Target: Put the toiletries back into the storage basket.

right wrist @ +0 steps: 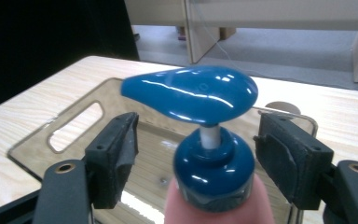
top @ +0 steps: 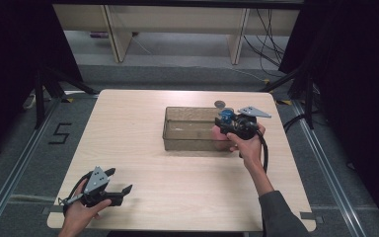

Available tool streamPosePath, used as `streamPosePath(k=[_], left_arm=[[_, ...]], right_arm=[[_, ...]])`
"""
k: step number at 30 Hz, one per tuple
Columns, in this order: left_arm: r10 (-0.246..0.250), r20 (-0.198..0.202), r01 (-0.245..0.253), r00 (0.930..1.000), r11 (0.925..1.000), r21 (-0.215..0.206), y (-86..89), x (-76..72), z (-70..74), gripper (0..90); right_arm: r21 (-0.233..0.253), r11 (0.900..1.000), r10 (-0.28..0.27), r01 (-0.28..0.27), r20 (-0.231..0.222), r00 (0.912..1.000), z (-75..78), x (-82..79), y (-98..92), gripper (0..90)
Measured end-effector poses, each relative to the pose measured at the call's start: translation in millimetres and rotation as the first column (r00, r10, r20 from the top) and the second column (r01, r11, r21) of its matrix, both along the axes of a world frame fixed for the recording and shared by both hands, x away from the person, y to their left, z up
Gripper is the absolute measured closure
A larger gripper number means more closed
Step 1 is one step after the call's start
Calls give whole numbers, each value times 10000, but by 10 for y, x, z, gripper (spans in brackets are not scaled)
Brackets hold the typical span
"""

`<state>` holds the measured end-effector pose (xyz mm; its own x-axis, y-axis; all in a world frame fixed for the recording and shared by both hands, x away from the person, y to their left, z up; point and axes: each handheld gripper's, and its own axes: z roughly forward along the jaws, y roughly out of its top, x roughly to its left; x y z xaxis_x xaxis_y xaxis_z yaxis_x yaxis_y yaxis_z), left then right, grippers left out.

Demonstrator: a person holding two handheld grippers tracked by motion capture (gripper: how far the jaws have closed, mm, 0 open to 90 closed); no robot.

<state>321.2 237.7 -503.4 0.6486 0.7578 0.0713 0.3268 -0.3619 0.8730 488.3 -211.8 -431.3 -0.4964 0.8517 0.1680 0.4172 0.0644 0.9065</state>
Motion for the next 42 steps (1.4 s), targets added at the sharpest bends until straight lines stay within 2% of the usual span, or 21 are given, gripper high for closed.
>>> streamPosePath(k=[3,4,6,7,8,9,13,15,17,18,19,21,24,26,27,28,29,33,39,41,42], left_arm=[[30,6,-30,10000,10000,78,3,-8,9,149],[-22,81,21,10000,9999,134,9,4,12,148],[32,53,-33,10000,10000,77,6,-3,9,149],[12,47,-12,10000,10000,85,6,-6,8,148],[40,-17,-40,10000,10000,55,5,-8,7,149],[63,-26,-63,10000,10000,-10,3,-5,6,149],[33,32,-34,10000,10000,62,10,-7,12,148],[28,52,-28,10000,10000,-24,5,2,9,149],[12,51,-12,10000,10000,94,7,-5,12,149],[32,-5,-32,10000,10000,64,6,-8,10,149],[1,10,-1,10000,10000,10,6,-1,7,148],[25,45,-25,10000,10000,-31,5,3,6,149],[64,-17,-64,10000,10000,-50,7,-4,7,148],[56,16,-56,10000,10000,-7,9,0,12,149],[22,12,-22,10000,10000,-24,10,0,9,149],[40,-16,-41,10000,10000,-27,10,-5,8,148],[38,-2,-38,10000,10000,-20,10,-4,8,149],[46,8,-46,10000,10000,-42,7,-3,8,148],[60,30,-60,10000,10000,-28,9,-4,11,148],[55,10,-55,10000,10000,-41,9,-5,9,149],[47,17,-46,10000,10000,-43,8,-2,9,148]], right_arm=[[-83,10000,-29,31,221,9998,16,-18,-8,274],[-136,9999,-79,79,3,10000,29,-29,-8,268],[-163,9998,-84,87,190,9998,45,-42,-25,260],[153,9997,-186,187,-81,9998,54,-62,-11,260],[65,9997,-235,235,-78,9997,59,-68,-20,259],[-18,9999,-157,158,156,9998,65,-64,-44,258],[-142,9997,-220,222,121,9997,100,-124,-72,254],[-21,9999,-159,159,91,9998,111,-153,-78,253],[-251,9995,-212,216,131,9997,128,-177,-94,253],[-68,9999,-140,141,71,9999,127,-188,-92,251],[-151,9998,-150,151,78,9999,136,-208,-91,250],[-163,9998,-112,118,340,9994,137,-218,-94,248],[20,9997,-243,243,112,9996,156,-267,-74,246],[-160,9997,-166,168,122,9998,167,-280,-88,246],[16,9998,-210,210,2,9998,170,-300,-76,246],[-36,9999,-129,130,262,9996,159,-295,-83,246],[-64,9999,-130,131,136,9998,169,-316,-83,246],[-222,9997,-135,143,374,9992,171,-345,-90,245],[-10,9999,-167,168,221,9996,190,-410,-71,245],[-164,9999,3,5,474,9989,189,-408,-83,246],[-101,9999,-46,50,366,9993,195,-422,-72,246]])
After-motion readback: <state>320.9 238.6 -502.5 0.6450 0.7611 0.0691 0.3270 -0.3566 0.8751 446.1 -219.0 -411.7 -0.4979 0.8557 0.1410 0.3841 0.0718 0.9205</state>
